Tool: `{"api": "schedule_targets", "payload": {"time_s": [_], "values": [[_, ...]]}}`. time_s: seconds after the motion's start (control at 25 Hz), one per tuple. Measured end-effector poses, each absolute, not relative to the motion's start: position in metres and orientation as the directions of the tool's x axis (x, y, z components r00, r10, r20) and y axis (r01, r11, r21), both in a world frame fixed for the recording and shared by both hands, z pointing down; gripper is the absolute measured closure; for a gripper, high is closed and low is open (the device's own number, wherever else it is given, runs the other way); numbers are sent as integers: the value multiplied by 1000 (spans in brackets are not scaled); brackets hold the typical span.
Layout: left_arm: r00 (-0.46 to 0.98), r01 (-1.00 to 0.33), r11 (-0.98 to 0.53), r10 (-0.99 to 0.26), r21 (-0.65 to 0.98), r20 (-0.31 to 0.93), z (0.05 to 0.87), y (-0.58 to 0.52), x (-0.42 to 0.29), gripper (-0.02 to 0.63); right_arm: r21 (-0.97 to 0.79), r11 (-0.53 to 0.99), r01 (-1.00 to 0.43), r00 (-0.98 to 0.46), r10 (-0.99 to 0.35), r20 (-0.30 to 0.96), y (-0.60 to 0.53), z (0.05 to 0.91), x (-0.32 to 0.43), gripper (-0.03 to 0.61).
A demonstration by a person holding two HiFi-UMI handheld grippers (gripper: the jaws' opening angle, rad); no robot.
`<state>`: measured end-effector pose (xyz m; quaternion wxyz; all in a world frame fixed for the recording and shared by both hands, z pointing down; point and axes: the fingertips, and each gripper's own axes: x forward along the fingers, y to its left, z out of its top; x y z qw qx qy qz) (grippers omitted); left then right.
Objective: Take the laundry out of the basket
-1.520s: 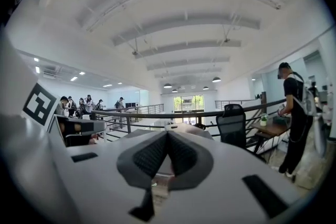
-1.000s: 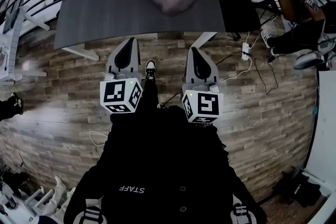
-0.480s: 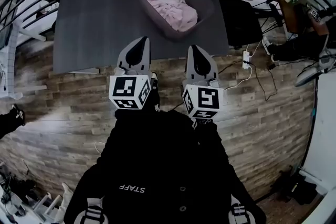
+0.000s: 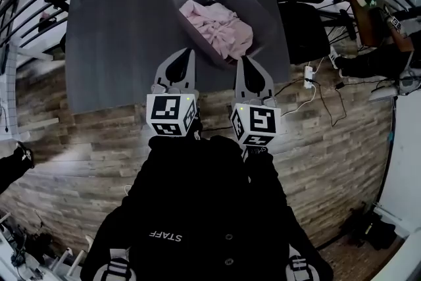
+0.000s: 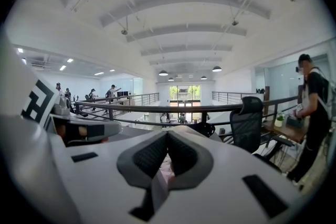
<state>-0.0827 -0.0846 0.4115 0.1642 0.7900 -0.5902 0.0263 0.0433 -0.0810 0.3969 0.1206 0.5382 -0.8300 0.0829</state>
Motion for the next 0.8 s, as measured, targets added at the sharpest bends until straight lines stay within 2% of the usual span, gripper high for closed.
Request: {"api": "schedule_targets", "payload": {"time_s": [0.4, 0.8], "values": [[311, -936, -239, -904, 258, 293, 438, -126, -86, 614, -3, 400, -916, -373, -852, 368, -124, 423, 40, 563], [276, -938, -146, -863, 314, 423, 479, -157, -75, 614, -64, 499, -865, -469, -755, 457, -170, 458, 34, 563]]}}
